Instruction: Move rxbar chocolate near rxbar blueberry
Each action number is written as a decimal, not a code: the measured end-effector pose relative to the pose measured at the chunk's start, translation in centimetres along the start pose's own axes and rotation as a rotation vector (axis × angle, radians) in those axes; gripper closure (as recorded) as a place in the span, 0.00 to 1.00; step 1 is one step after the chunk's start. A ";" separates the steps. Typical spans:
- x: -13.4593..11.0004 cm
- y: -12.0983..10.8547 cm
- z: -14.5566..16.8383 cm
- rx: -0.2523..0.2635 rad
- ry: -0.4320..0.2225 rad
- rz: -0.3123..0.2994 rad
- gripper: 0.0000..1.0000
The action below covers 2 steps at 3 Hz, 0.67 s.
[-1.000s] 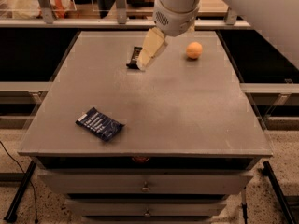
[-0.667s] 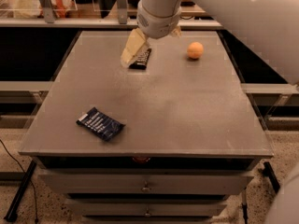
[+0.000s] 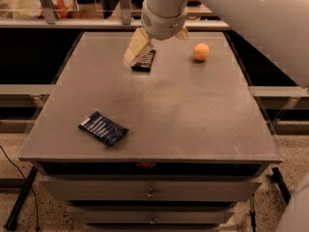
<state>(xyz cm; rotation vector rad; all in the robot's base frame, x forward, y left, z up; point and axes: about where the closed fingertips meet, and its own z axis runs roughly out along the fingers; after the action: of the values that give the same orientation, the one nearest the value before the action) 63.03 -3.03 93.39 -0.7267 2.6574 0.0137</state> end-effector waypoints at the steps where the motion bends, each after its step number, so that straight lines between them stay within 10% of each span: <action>1: -1.5 1.0 1.3 0.019 0.015 0.057 0.00; 2: -4.8 2.2 4.4 0.020 0.029 0.168 0.00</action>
Offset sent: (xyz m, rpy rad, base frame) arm 0.0850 0.0838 -0.0463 0.0757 0.0680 -0.3001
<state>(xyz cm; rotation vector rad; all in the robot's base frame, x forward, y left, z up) 67.34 1.67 90.90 -0.4988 2.7353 0.0224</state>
